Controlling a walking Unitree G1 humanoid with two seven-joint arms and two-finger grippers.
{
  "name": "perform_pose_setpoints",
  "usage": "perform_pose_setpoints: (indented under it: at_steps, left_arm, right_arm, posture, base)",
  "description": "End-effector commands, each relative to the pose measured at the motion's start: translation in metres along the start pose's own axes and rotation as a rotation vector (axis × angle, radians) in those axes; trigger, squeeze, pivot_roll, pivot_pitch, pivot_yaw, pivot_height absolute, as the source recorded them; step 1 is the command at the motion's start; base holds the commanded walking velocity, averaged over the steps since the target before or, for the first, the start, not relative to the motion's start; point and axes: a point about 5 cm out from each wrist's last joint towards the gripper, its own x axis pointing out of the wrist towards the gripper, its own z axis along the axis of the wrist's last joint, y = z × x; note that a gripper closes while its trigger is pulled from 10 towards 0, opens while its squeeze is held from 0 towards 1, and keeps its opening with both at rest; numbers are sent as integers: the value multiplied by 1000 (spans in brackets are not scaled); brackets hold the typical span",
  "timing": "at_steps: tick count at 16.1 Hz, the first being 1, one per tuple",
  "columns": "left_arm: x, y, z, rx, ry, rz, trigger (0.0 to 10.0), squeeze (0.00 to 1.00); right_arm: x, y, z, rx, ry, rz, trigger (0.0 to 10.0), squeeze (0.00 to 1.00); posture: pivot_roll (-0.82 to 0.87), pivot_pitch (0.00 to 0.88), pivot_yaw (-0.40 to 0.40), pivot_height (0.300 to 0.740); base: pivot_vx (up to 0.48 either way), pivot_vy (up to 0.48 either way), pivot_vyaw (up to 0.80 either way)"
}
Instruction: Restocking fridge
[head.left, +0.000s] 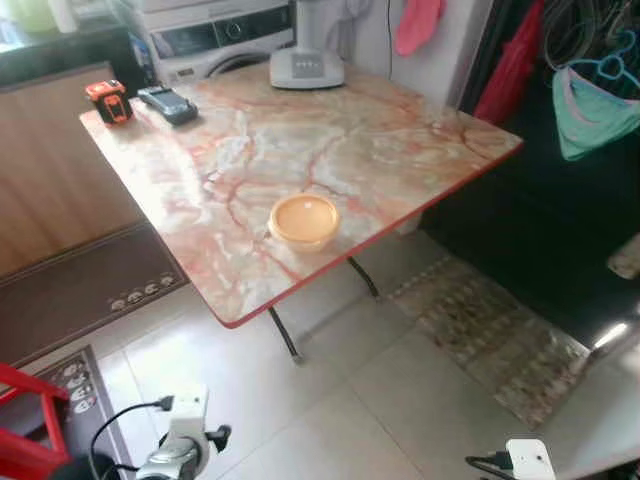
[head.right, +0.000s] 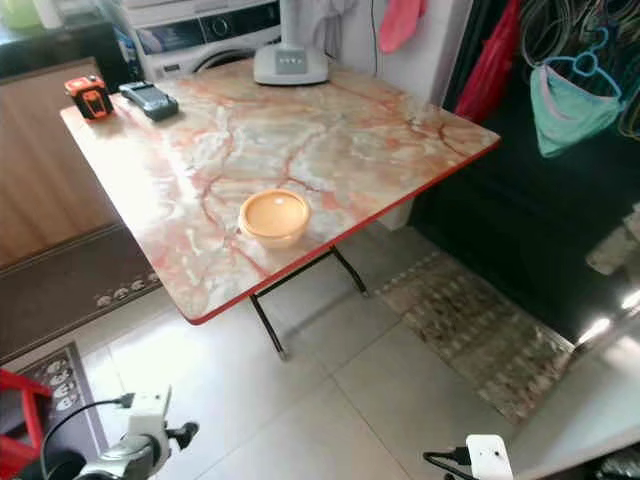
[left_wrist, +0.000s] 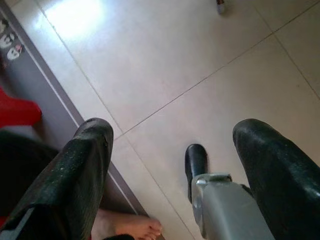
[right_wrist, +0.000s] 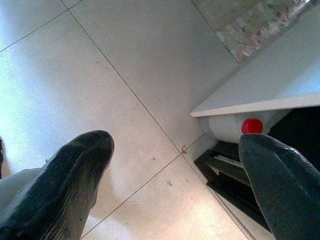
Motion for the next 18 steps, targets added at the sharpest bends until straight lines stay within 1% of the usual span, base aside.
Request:
perform_pose_setpoints:
  at_steps: [1,3,4,5,6,7,8,9,10,12,13,14,15,16,17,18]
  left_arm:
    - [-1,4,0,31,-29,33,10000,0]
    - [-1,8,2,34,-64,66,10000,0]
    - [-3,14,6,51,-130,141,10000,0]
    - [-4,17,8,73,-163,184,10000,0]
    - [-5,18,10,91,-185,198,10000,0]
    - [-5,19,14,145,-225,209,10000,0]
    - [-5,20,11,121,-205,212,10000,0]
    - [-4,21,5,69,-151,204,10000,0]
    - [-5,22,1,44,-127,223,10000,0]
    - [-12,33,-8,-113,-220,292,10000,0]
    - [-17,52,-2,-84,-285,410,10000,0]
    - [-24,67,13,-65,-401,506,10000,0]
    - [-33,85,28,-100,-515,646,10000,0]
    - [-34,88,29,-115,-522,667,10000,0]
    - [-44,106,39,-145,-607,772,10000,0]
    - [-52,115,49,-141,-695,795,10000,0]
  right_arm:
    - [-1,-3,-4,-13,11,-4,10000,0]
    - [-1,-1,-5,-15,12,-1,10000,0]
    - [-1,1,-7,-11,13,0,10000,0]
    - [-1,2,-8,-10,14,1,10000,0]
    - [-1,3,-8,-10,15,2,10000,0]
    - [-1,4,-8,-3,18,4,10000,0]
    - [-1,5,-9,-3,20,6,10000,0]
    - [-1,6,-9,-8,24,9,10000,0]
    - [-1,8,-11,-10,30,11,10000,0]
    - [-2,11,-16,1,37,12,10000,0]
    - [-2,13,-18,-3,42,15,10000,0]
    - [-3,14,-22,-12,52,23,10000,0]
    - [-4,15,-26,-22,62,28,10000,0]
    - [-4,15,-26,-22,63,29,10000,0]
    - [-5,15,-31,-41,75,36,10000,0]
    - [-6,14,-34,-50,83,38,10000,0]
  posture:
    - [56,52,10,740]
    - [60,73,31,740]
    - [63,88,53,740]
    - [63,90,61,740]
    - [63,91,64,740]
    - [67,93,75,740]
    - [73,88,78,740]
    - [79,88,77,740]
    - [77,82,78,740]
    - [79,75,73,740]
    - [91,60,58,740]
    - [117,41,33,740]
    - [135,35,18,740]
    - [135,35,18,740]
    - [158,31,-10,740]
    - [168,33,-27,740]
  base:
    - [0,0,0]
    - [0,0,0]
    - [0,0,0]
    - [0,0,0]
    - [0,0,0]
    - [0,0,0]
    - [0,0,0]
    - [0,0,0]
    - [0,0,0]
    - [0,0,0]
    - [0,0,0]
    - [0,0,0]
    - [0,0,0]
    - [0,0,0]
    - [0,0,0]
    - [0,0,0]
